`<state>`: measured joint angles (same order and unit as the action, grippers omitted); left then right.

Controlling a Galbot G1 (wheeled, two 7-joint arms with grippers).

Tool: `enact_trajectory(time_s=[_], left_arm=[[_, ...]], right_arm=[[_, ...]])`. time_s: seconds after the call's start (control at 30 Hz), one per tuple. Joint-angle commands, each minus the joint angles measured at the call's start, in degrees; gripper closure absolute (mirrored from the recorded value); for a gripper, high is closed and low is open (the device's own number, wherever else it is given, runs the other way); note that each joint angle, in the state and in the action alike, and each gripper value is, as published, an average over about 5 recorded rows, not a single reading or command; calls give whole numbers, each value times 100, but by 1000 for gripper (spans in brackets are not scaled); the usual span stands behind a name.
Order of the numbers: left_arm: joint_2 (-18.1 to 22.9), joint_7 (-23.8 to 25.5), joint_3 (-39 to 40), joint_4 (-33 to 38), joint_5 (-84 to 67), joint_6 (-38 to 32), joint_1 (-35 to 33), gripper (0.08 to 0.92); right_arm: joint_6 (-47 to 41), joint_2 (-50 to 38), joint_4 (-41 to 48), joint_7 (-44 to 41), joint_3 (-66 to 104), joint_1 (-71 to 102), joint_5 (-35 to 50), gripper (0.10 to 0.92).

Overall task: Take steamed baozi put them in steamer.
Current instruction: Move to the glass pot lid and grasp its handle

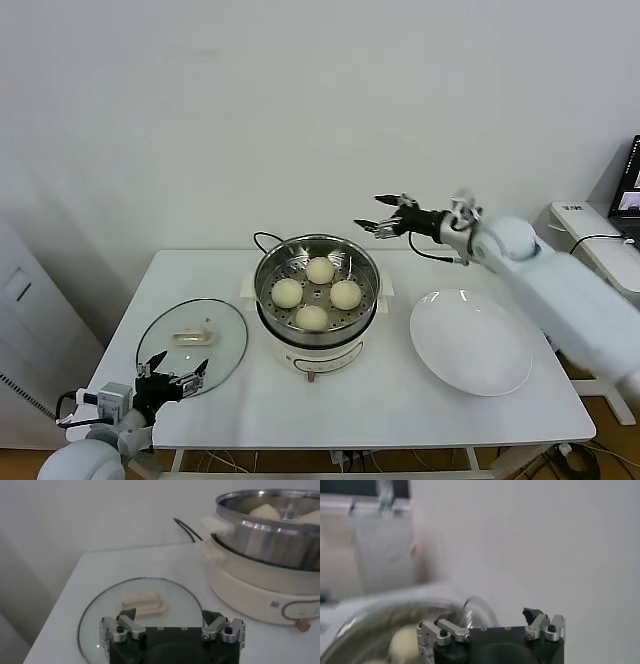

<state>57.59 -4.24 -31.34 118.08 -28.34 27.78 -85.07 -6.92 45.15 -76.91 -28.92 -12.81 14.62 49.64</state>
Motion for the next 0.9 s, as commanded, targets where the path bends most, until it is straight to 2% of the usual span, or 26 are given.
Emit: enact_trajectory(time_s=[0.03, 0.2, 0.4, 0.67, 0.9], left_arm=[[27, 192, 64, -141, 776, -540, 258, 177], [-79, 389, 96, -254, 1745, -1087, 254, 177], [-56, 281, 104, -674, 4436, -1903, 282, 177], [179, 151, 290, -1211, 7636, -2438, 331, 177], [638, -175, 384, -1981, 9930, -2938, 556, 177]], right_arm=[[845, 731, -1407, 1355, 4961, 4497, -1345, 203], [864, 1545, -1703, 1290, 5653, 5351, -1895, 203], [1070, 2112, -1657, 1032, 6078, 5741, -2587, 203], [1050, 2511, -1589, 924, 6201, 5866, -2864, 203], [1059, 2722, -1546, 926, 6191, 5827, -3038, 203]])
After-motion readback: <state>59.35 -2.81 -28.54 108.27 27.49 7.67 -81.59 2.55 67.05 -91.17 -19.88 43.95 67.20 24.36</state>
